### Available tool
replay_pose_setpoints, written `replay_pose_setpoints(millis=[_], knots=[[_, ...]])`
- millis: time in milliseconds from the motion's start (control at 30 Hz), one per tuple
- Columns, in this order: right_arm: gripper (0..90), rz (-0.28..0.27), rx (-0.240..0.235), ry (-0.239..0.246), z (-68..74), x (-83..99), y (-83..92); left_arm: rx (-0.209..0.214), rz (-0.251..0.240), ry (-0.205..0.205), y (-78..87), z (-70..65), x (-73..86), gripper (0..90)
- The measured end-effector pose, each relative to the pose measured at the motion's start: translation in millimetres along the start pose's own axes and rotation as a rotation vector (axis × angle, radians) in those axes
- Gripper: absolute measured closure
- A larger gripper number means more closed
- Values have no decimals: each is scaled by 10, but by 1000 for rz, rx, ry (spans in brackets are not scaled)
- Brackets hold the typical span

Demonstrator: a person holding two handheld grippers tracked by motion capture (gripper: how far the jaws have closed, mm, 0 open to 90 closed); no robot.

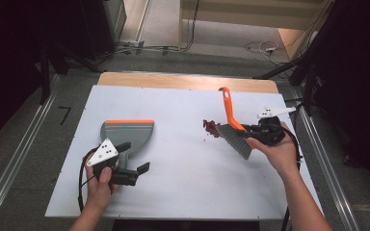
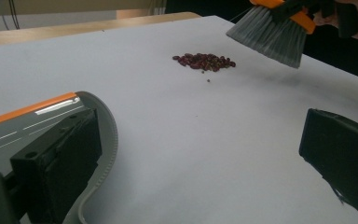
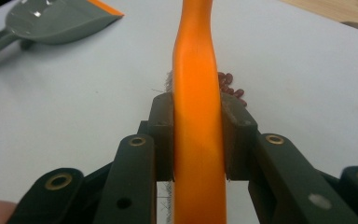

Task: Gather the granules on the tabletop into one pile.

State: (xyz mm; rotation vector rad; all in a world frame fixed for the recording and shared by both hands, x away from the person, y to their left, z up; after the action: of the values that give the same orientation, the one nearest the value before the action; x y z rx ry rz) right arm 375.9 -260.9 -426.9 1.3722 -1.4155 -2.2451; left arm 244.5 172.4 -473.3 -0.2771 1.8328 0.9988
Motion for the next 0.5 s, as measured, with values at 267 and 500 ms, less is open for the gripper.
replay_pose_setpoints(millis=[267, 500], knots=[[684, -59, 14, -79, 103, 351, 218, -2, -4, -1, 15, -3, 1, 0], [684, -81, 3, -136, 152, 681, 298, -3, -9, -3, 18, -4, -3, 0]])
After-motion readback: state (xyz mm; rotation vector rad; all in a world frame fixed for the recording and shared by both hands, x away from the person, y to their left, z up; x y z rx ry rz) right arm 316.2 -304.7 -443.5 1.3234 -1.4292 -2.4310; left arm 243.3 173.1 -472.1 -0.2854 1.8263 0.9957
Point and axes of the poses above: each handheld gripper's, and its own axes: y roughly backward along the jaws, x roughly out of its underside, z roughly to its left, the point moved 2 cm from there along -y, roughly forward along the jaws, and after that the axes turned 11 degrees about z, right-handed, at the moved point
